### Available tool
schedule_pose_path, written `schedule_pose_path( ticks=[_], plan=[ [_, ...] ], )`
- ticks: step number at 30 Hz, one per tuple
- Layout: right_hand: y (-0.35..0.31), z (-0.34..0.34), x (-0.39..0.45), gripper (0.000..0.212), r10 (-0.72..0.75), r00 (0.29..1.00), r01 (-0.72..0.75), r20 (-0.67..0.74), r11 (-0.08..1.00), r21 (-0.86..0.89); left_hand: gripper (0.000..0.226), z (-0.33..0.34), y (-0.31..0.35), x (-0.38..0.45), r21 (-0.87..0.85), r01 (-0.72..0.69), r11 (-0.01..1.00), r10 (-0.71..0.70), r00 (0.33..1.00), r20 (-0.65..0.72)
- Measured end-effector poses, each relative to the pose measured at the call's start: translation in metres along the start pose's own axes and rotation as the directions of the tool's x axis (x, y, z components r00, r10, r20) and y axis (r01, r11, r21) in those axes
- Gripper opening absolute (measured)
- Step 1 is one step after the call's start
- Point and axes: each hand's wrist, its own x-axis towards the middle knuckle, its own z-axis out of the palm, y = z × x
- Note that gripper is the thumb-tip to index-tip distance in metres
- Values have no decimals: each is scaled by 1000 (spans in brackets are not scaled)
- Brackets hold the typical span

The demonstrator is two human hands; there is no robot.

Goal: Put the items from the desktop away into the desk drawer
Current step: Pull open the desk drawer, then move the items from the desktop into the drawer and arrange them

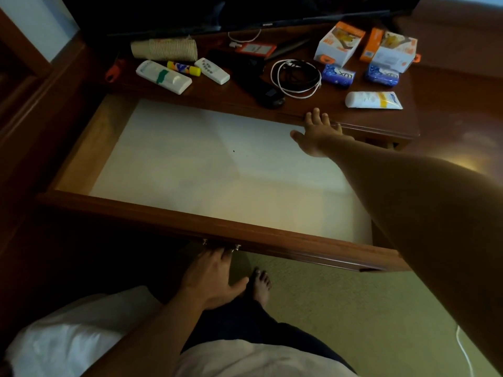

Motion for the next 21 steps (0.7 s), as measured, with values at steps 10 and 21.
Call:
schedule_pose_path(
  ticks=[10,21],
  plan=[
    [0,-3,-2,80,-1,1000,1,19,1000,26,87,7,1,-6,-28,-7,1000,6,1000,-27],
    [-1,-2,-18,80,10,998,-12,63,999,33,94,2,1,-17,-21,-41,999,41,999,0]
  ],
)
